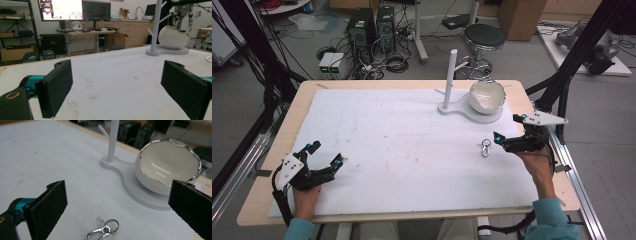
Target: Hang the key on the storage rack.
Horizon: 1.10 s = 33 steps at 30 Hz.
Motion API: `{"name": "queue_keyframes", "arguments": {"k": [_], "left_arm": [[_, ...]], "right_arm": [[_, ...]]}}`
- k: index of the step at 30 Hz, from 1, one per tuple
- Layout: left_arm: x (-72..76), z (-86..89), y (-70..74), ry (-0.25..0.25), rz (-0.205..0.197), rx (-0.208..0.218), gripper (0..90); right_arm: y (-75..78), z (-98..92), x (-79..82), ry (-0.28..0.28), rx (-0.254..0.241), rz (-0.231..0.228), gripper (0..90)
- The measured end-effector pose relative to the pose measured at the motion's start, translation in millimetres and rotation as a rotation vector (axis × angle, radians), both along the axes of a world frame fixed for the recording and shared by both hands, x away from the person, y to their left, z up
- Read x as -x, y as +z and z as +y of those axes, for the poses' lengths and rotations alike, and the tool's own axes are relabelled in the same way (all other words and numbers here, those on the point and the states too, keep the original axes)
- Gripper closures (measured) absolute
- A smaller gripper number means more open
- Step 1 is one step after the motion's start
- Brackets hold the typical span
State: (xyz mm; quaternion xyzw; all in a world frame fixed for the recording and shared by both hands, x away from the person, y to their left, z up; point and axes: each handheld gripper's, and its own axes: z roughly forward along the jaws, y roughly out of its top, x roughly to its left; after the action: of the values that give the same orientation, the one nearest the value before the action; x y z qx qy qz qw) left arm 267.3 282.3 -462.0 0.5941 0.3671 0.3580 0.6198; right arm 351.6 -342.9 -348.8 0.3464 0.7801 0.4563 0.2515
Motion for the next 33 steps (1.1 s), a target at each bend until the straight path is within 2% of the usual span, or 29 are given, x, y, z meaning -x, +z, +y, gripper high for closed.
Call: {"name": "queue_keyframes", "arguments": {"k": [1, 3, 5, 6, 7, 8, 11, 12, 17, 18, 21, 27, 30, 31, 32, 33], "left_arm": [[0.0, -0.1, 0.0, 0.000, 0.000, 0.001, 10.9], [-0.1, -0.1, 0.0, 0.000, 0.000, 0.001, 10.9], [-0.1, -0.1, 0.0, -0.001, 0.000, 0.001, 10.9], [-0.1, -0.1, 0.0, -0.001, 0.000, 0.000, 10.9], [-0.1, -0.2, 0.0, -0.001, 0.000, 0.001, 10.9], [-0.1, -0.3, 0.0, -0.001, 0.001, 0.001, 10.8], [-0.2, -0.3, 0.0, -0.001, -0.001, 0.000, 10.9], [-0.2, -0.3, 0.0, -0.001, -0.001, 0.000, 10.9], [-0.1, -0.3, 0.1, -0.001, -0.001, -0.002, 10.9], [-0.1, -0.2, 0.1, -0.001, -0.001, -0.003, 10.9], [-0.1, -0.3, 0.1, -0.001, -0.001, -0.004, 10.9], [-0.2, -0.2, 0.1, 0.000, 0.001, -0.005, 10.9], [-0.7, -0.4, 0.2, 0.000, 0.004, -0.002, 10.9], [-0.7, -0.4, 0.2, 0.000, 0.005, -0.002, 10.9], [-0.8, -0.4, 0.2, -0.001, 0.005, -0.002, 10.9], [-0.8, -0.4, 0.2, -0.001, 0.005, -0.002, 10.9]], "right_arm": [[0.0, 0.0, 0.0, 0.000, 0.000, 0.000, 1.4], [11.7, 4.2, -11.0, 0.021, 0.065, 0.073, 1.4], [18.2, 8.0, -17.3, 0.044, 0.108, 0.107, 1.4], [23.1, 12.7, -24.3, 0.062, 0.158, 0.155, 1.4], [23.1, 12.7, -24.3, 0.062, 0.158, 0.155, 1.4], [26.0, 17.0, -30.4, 0.070, 0.190, 0.191, 1.4], [27.4, 19.6, -36.2, 0.086, 0.198, 0.214, 1.4], [28.0, 21.3, -40.5, 0.082, 0.202, 0.239, 1.4], [25.8, 22.0, -48.4, 0.078, 0.201, 0.273, 1.4], [24.2, 22.9, -50.9, 0.075, 0.211, 0.295, 1.4], [22.8, 23.2, -53.2, 0.074, 0.207, 0.310, 1.4], [15.5, 24.0, -60.3, 0.049, 0.224, 0.373, 1.4], [8.7, 27.0, -66.1, 0.027, 0.240, 0.425, 1.4], [8.7, 27.0, -66.1, 0.027, 0.240, 0.425, 1.4], [5.6, 27.9, -69.5, 0.024, 0.245, 0.449, 1.4], [5.6, 27.9, -69.5, 0.024, 0.245, 0.449, 1.4]]}}
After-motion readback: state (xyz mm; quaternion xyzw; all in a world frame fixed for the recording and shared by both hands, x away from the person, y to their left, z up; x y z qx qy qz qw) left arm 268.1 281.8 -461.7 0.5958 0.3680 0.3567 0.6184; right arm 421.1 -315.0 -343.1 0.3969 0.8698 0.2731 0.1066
